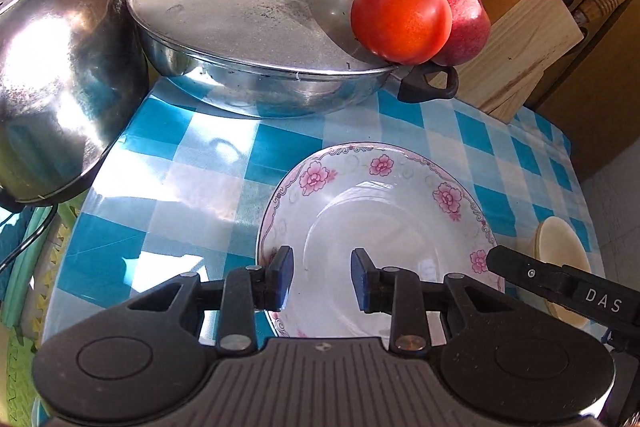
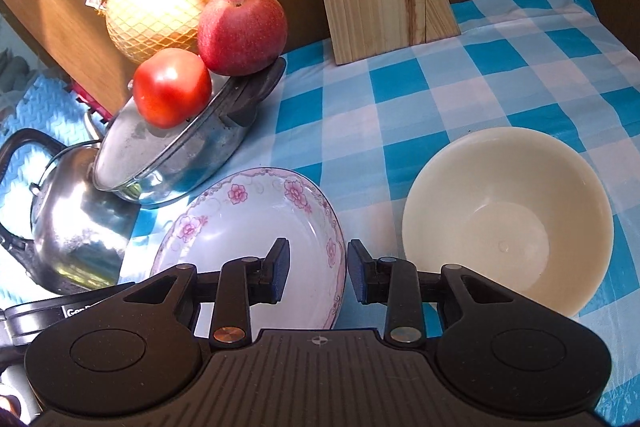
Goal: Organize plates and bowls
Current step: 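Move the right gripper to the rim of the deep pink-flowered dish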
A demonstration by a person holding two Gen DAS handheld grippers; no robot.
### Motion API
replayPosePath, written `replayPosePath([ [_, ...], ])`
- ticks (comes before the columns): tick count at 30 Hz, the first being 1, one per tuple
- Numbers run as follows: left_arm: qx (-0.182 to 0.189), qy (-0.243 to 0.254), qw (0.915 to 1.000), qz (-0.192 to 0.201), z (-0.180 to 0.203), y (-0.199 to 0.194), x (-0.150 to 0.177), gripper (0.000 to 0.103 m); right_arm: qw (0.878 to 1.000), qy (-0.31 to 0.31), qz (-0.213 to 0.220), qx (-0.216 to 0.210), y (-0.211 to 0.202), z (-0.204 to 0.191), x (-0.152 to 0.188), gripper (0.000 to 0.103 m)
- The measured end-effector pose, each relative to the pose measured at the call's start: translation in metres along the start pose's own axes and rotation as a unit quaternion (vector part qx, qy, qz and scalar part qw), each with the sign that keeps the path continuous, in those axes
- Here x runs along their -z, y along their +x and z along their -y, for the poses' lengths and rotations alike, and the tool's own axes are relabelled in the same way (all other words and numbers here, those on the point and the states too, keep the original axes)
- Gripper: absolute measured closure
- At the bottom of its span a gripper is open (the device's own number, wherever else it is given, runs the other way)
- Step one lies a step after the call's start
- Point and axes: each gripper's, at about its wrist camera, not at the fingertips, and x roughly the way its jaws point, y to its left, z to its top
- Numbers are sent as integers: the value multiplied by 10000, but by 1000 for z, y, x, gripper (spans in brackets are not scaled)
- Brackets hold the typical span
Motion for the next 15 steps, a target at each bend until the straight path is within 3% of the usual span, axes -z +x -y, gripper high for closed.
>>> replayPosePath([
  [11,11,266,9996,-19,9,14,-6,75,9999,-67,-96,-14,17,0,-5,62],
  [15,5,445,9990,-38,16,20,-8,75,9996,-234,-90,111,21,-2,-4,70],
])
